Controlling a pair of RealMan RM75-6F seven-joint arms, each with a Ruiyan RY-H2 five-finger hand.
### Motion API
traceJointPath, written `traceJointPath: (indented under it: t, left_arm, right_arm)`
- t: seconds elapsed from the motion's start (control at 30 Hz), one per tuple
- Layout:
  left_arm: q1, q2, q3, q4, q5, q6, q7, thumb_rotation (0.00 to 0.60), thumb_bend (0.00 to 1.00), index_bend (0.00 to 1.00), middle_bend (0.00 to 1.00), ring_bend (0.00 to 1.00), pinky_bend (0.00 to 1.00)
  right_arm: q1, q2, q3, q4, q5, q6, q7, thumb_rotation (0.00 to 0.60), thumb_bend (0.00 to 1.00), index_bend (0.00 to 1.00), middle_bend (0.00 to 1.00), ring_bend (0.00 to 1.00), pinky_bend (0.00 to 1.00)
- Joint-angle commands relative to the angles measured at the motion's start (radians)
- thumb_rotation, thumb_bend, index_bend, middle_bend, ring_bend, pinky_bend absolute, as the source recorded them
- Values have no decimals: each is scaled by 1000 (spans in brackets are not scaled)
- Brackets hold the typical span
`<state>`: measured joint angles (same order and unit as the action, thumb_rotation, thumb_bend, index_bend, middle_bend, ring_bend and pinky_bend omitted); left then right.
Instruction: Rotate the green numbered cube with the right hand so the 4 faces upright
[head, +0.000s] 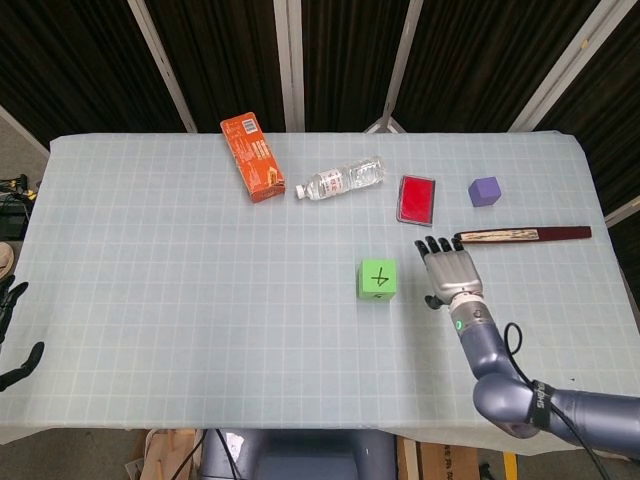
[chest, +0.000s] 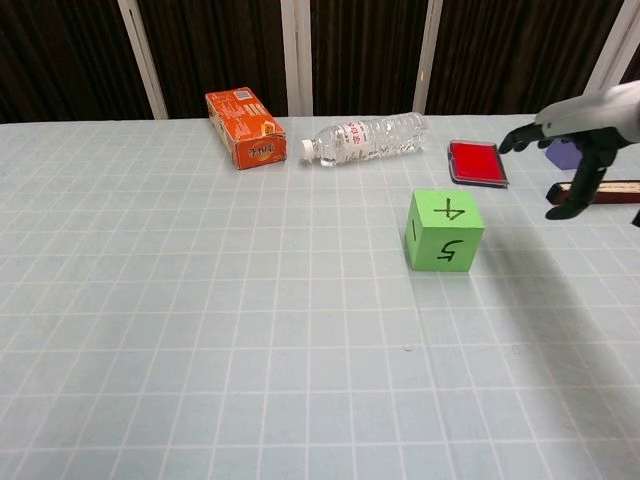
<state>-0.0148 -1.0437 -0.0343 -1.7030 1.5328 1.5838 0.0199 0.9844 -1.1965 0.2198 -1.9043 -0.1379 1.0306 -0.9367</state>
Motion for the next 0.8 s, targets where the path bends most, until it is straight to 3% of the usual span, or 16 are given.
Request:
traceJointPath:
  t: [0.03, 0.53, 0.63, 0.8]
  left_arm:
    - [-2, -3, -1, -3, -3, -4, 8, 600, 438, 86, 0, 0, 37]
    - [1, -1, -5, -7, -10, -3, 5, 600, 438, 86, 0, 0, 37]
    - [1, -3, -5, -8, -9, -2, 9, 600, 438, 86, 0, 0, 37]
    - [1, -7, -5, -9, -9, -2, 18, 600, 438, 86, 0, 0, 37]
  right_arm:
    - [92, -49, -2, 38, 108, -5, -74, 600, 323, 0, 42, 16, 0]
    - [220, -124, -40, 117, 233, -13, -137, 600, 324, 0, 43, 15, 0]
    - [230, -121, -46, 124, 244, -19, -140, 600, 444, 0, 43, 14, 0]
    - [242, -104, -53, 121, 261, -29, -139, 600, 776, 0, 43, 14, 0]
